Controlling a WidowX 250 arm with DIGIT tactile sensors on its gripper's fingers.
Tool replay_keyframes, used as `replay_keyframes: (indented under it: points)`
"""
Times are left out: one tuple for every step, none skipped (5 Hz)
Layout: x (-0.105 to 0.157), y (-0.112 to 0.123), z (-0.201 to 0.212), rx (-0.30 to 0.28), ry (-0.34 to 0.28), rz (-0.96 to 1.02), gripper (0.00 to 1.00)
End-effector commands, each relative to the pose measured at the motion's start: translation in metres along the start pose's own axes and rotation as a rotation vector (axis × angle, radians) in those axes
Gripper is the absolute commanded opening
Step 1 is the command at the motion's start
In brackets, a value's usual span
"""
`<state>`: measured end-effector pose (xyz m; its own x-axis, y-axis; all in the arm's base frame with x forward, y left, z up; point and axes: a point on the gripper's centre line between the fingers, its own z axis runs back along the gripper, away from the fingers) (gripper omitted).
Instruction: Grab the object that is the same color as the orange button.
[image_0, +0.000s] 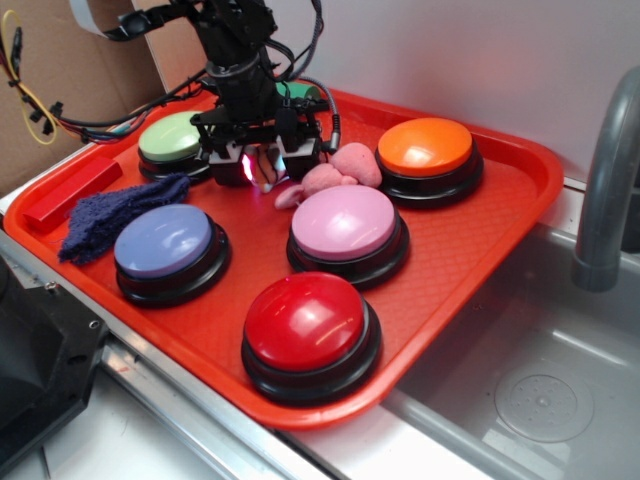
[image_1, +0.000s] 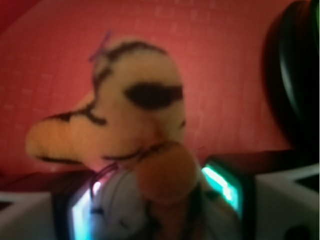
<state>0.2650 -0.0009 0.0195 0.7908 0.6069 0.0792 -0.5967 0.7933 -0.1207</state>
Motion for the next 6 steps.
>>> replay_keyframes:
  points:
    - [0.007, 0.003, 0.04, -0.043, -0.061, 0.006, 0.0]
    - [0.014, 0.009, 0.08, 0.057, -0.018, -0.171, 0.0]
    - [0.012, 0.019, 0.115, 0.071, -0.022, -0.287, 0.0]
    - [0.003, 0.03, 0.146, 0.036, -0.028, -0.391, 0.0]
    - [-0.003, 0.044, 0.165, -0.018, -0.074, -0.387, 0.0]
    - [-0.003, 0.058, 0.159, -0.113, -0.062, -0.258, 0.0]
